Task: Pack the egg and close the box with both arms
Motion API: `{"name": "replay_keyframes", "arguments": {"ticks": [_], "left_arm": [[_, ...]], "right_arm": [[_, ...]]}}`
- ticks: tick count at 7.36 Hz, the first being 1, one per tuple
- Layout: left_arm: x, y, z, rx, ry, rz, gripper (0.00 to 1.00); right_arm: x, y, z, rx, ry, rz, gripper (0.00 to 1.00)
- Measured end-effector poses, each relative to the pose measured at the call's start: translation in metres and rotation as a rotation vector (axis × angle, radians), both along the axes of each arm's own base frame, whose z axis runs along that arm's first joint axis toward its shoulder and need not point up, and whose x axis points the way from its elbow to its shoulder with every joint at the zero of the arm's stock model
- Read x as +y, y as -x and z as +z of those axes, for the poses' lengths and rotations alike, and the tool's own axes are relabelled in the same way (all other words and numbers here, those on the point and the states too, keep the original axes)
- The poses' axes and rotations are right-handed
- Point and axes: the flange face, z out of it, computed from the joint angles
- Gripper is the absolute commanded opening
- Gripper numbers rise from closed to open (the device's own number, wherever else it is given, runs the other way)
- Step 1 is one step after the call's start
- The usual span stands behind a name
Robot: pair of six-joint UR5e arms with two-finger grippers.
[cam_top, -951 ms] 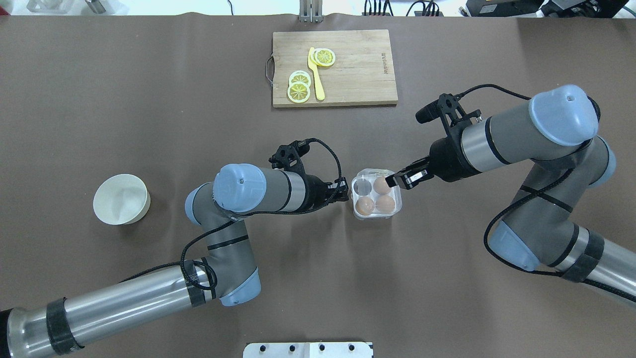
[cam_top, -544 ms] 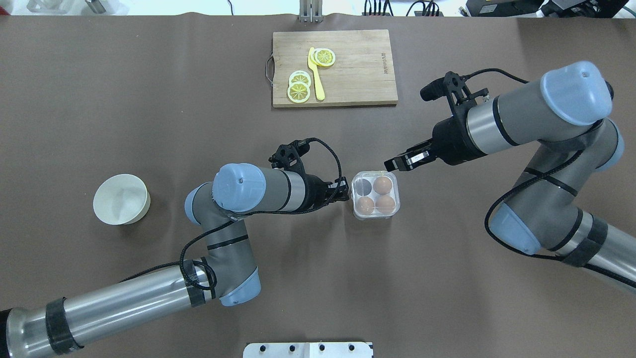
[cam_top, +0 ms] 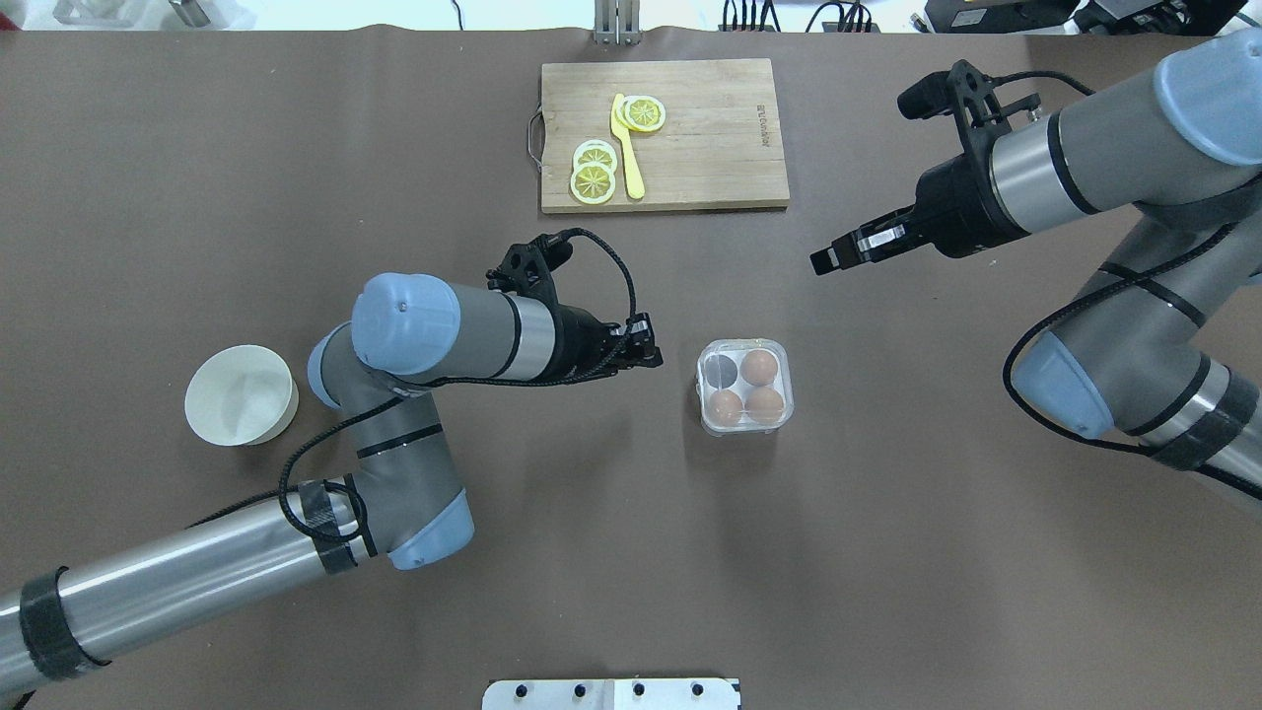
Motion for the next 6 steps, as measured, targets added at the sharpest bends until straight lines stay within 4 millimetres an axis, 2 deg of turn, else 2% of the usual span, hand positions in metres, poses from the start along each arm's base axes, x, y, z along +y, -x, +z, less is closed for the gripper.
{"name": "replay_keyframes", "arguments": {"ticks": [2, 3, 5, 6], "left_arm": [[-0.031, 0.072, -0.005, -0.024, -0.018, 0.001, 0.98], [-0.039, 0.106, -0.021, -0.088, -0.009, -0.014, 0.98], [-0.035, 0.174, -0.057, -0.311, -0.039, -0.010, 0.98], [-0.033, 0.207, -0.056, -0.434, -0.070, 0.007, 0.98]], "right_arm": [[-0.029, -0.026, 0.015, 0.101, 0.121, 0.072, 1.00], [-0.042, -0.037, 0.027, 0.165, 0.189, 0.103, 1.00], [-0.062, -0.058, 0.062, 0.333, 0.223, 0.172, 1.00], [-0.069, -0.071, 0.087, 0.442, 0.208, 0.190, 1.00]]}}
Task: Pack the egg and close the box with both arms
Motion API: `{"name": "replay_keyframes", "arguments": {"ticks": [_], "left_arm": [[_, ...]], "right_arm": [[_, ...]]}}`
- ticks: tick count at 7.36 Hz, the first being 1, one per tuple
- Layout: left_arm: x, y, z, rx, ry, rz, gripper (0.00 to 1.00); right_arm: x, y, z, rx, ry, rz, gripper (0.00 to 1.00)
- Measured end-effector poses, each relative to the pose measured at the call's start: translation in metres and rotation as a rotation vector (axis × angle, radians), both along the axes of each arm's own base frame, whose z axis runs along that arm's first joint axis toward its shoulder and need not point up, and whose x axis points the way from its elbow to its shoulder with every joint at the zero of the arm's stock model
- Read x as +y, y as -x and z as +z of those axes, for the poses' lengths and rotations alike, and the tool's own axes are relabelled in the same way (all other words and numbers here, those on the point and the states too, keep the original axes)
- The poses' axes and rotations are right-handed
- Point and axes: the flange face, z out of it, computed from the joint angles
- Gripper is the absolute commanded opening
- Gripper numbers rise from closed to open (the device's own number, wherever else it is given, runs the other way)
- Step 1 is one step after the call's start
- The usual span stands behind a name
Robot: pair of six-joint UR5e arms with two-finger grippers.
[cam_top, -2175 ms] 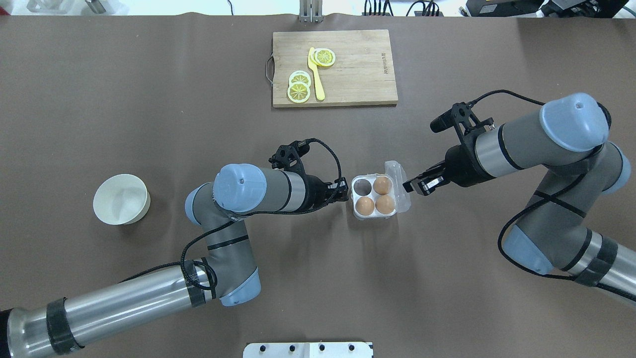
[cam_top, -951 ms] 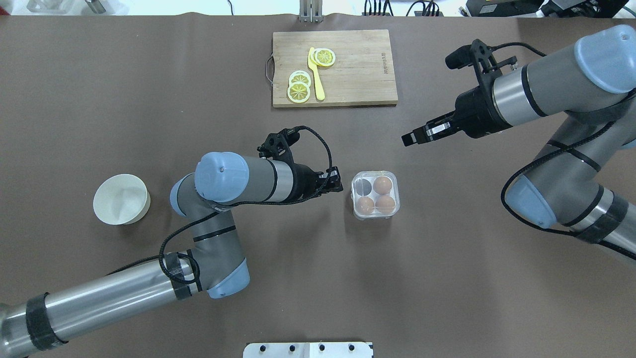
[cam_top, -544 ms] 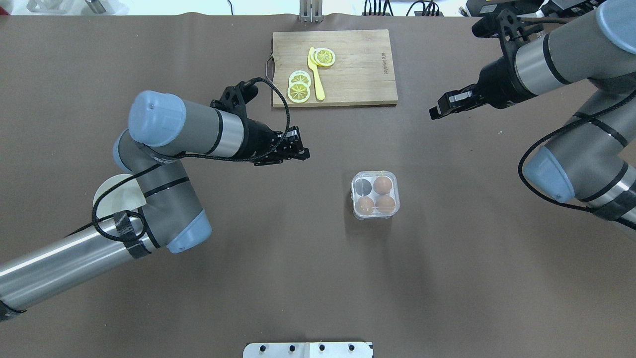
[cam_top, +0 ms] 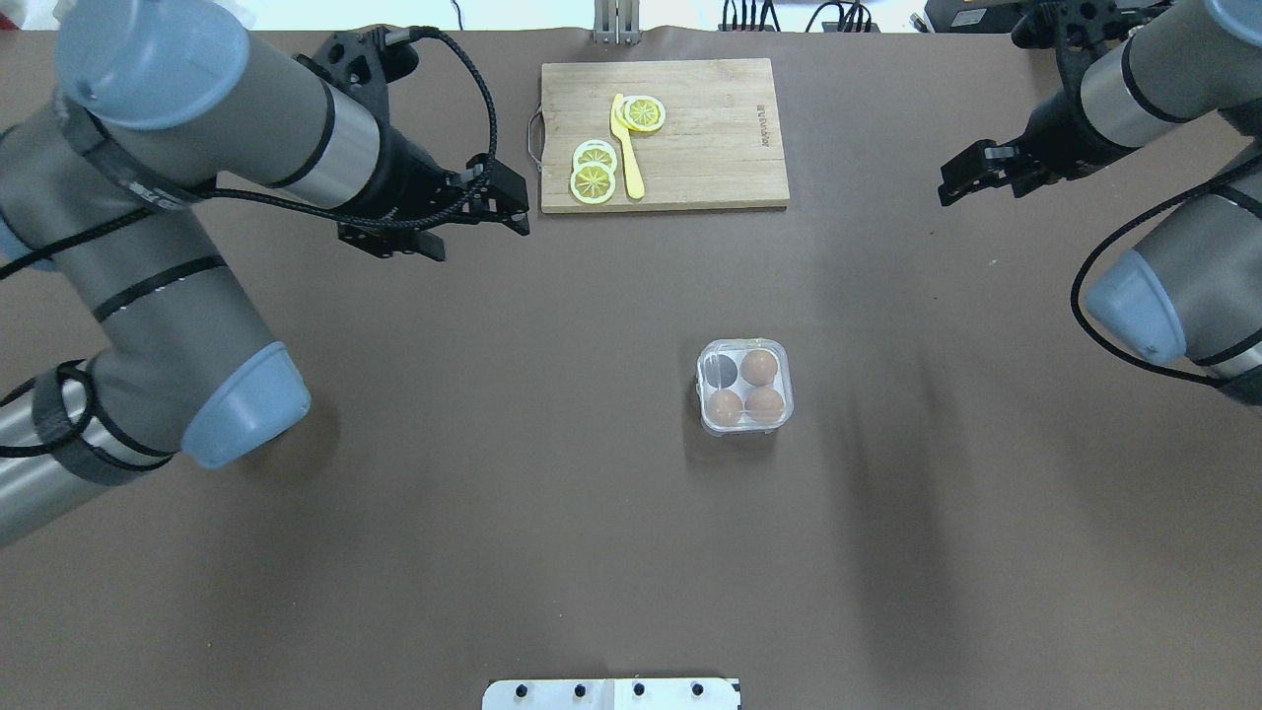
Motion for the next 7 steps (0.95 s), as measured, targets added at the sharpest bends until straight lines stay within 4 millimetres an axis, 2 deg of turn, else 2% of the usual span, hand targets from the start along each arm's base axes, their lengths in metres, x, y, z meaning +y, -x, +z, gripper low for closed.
{"name": "replay_keyframes", "arguments": {"ticks": [1, 2, 4, 6, 7], "left_arm": [[-0.002, 0.032, 0.021, -0.115, -0.033, 0.028, 0.98], [-0.010, 0.067, 0.058, -0.210, -0.064, 0.056, 0.98], [-0.030, 0.153, 0.151, -0.323, -0.110, 0.148, 0.98], [-0.050, 0.255, 0.250, -0.374, -0.138, 0.228, 0.98], [-0.054, 0.301, 0.298, -0.395, -0.131, 0.244, 0.98]], "right_arm": [[-0.007, -0.015, 0.029, 0.104, -0.011, -0.024, 1.00], [-0.018, -0.033, 0.054, 0.171, -0.019, -0.057, 1.00], [-0.030, -0.071, 0.096, 0.209, -0.017, -0.123, 1.00], [-0.028, -0.135, 0.150, 0.182, -0.001, -0.190, 1.00], [-0.019, -0.167, 0.178, 0.172, 0.013, -0.200, 1.00]]}}
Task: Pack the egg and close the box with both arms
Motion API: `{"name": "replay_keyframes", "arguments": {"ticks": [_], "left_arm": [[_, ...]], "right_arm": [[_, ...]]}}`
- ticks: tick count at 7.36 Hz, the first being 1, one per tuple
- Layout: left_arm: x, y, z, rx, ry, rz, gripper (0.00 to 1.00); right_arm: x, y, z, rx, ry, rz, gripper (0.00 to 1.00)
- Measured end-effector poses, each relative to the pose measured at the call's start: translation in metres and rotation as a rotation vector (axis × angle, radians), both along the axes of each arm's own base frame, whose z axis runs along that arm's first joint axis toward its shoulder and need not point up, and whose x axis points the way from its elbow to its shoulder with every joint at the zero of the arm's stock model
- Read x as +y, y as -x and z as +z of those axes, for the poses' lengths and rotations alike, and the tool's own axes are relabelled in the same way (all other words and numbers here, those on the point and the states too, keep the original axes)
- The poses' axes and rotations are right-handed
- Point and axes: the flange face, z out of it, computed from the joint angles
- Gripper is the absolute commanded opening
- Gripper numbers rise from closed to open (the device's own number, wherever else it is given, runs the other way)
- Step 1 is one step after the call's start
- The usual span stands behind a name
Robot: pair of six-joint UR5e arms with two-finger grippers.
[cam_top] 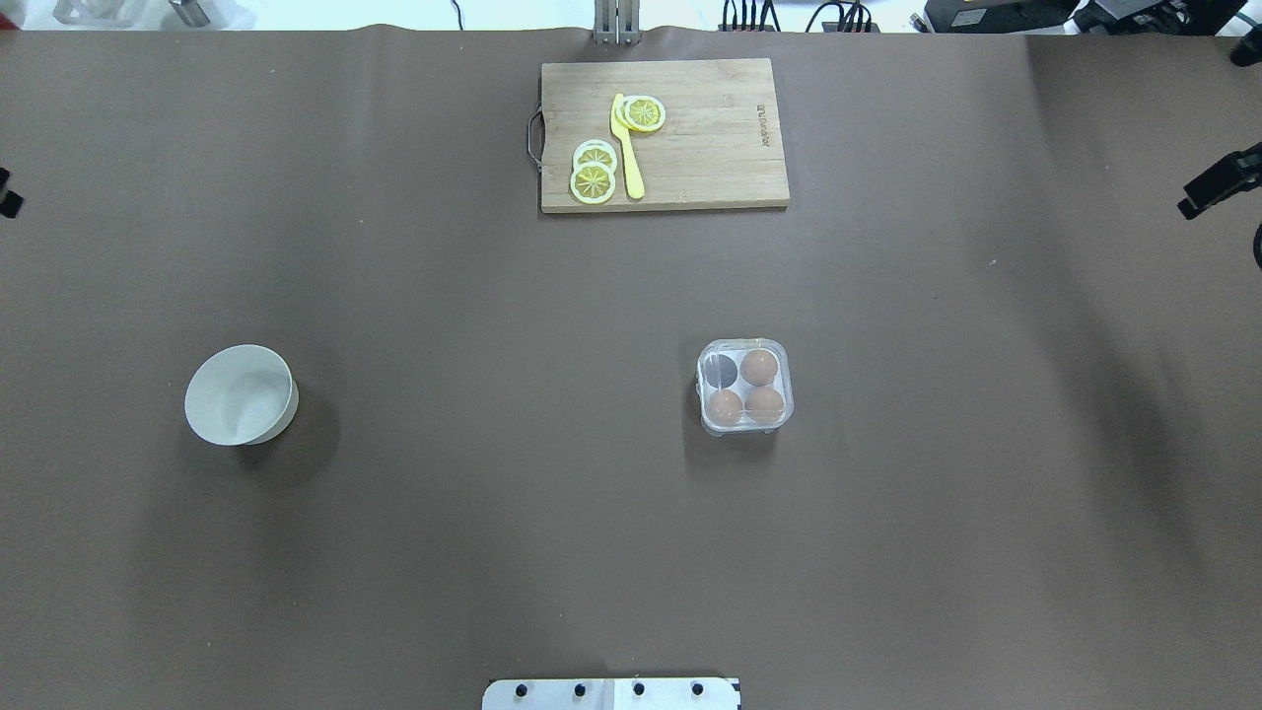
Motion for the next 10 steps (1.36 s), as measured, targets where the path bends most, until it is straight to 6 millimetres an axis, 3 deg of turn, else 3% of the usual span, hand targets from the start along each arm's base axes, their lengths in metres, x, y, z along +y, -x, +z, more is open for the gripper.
{"name": "replay_keyframes", "arguments": {"ticks": [2, 4, 6, 10], "left_arm": [[0.024, 0.080, 0.089, -0.031, 0.031, 0.008, 0.98], [0.051, 0.124, 0.147, -0.050, -0.031, 0.126, 0.98], [0.064, 0.139, 0.176, -0.038, 0.014, 0.102, 0.98], [0.062, 0.139, 0.186, -0.018, 0.080, 0.007, 0.98]], "right_arm": [[0.028, -0.052, 0.052, -0.028, 0.075, 0.045, 1.00], [0.051, -0.071, 0.080, -0.047, 0.106, 0.067, 1.00], [0.058, -0.079, 0.082, -0.085, 0.110, 0.079, 1.00], [0.067, -0.087, 0.086, -0.084, 0.114, 0.093, 1.00]]}}
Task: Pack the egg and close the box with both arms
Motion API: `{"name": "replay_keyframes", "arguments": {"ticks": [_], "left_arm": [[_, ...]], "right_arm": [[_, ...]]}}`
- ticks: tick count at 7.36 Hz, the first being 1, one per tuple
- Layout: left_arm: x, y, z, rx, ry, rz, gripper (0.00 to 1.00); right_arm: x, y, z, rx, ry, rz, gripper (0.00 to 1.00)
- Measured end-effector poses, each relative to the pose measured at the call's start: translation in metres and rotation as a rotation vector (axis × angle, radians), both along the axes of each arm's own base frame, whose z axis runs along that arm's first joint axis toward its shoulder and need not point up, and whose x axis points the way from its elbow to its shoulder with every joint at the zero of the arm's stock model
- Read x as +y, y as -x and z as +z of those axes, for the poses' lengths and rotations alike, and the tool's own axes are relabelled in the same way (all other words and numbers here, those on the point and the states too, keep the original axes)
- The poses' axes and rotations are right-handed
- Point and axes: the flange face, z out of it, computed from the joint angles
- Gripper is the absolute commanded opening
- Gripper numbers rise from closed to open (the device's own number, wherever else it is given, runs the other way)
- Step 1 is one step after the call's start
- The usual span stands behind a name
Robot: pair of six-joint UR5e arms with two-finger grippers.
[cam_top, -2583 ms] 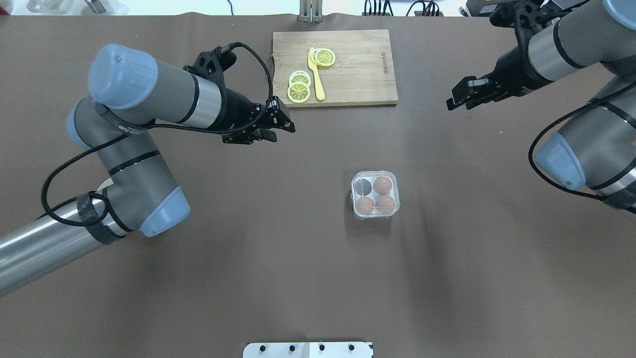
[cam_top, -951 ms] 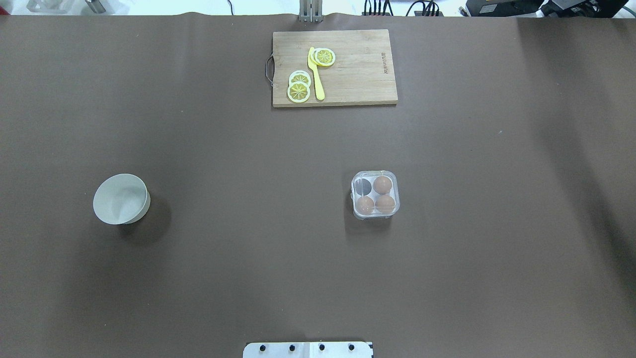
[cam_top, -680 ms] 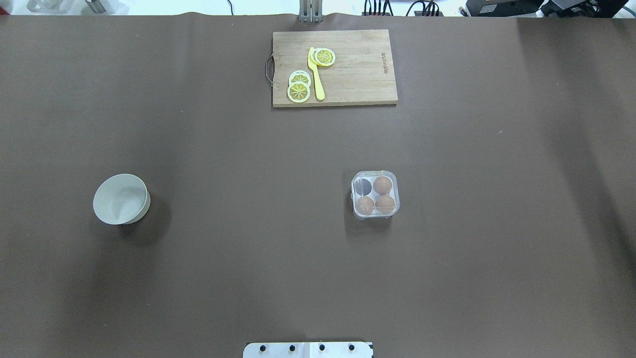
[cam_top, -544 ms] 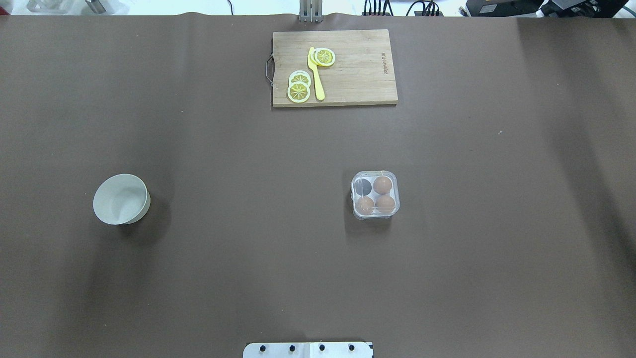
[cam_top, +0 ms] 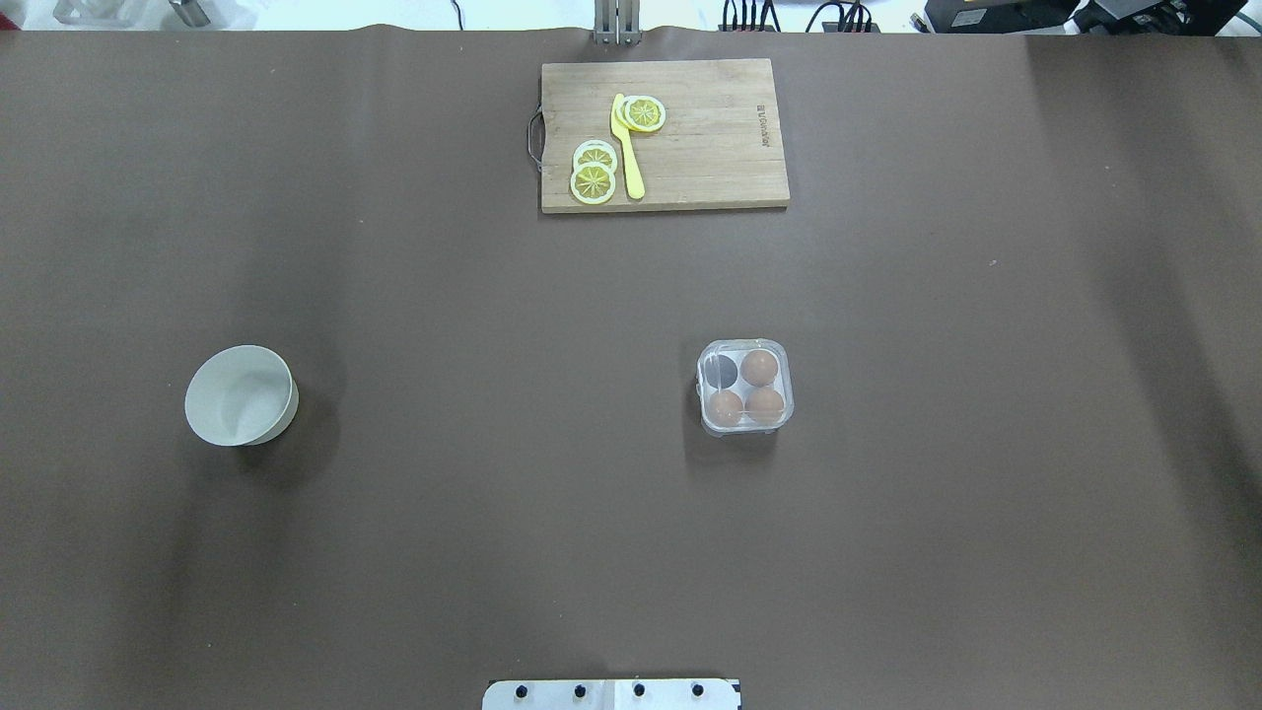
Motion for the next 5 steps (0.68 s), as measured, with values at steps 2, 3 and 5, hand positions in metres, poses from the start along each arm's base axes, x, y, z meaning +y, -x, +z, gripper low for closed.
{"name": "replay_keyframes", "arguments": {"ticks": [2, 3, 5], "left_arm": [[-0.004, 0.000, 0.009, -0.002, -0.023, -0.001, 0.98], [-0.005, 0.000, 0.015, -0.002, -0.035, -0.002, 0.98], [-0.007, -0.002, 0.011, 0.014, -0.057, -0.002, 0.98]], "right_arm": [[0.002, -0.001, 0.002, 0.009, 0.002, 0.004, 1.00], [0.002, 0.000, 0.002, 0.010, 0.004, 0.005, 1.00], [0.002, 0.000, 0.002, 0.011, 0.006, 0.005, 1.00]]}}
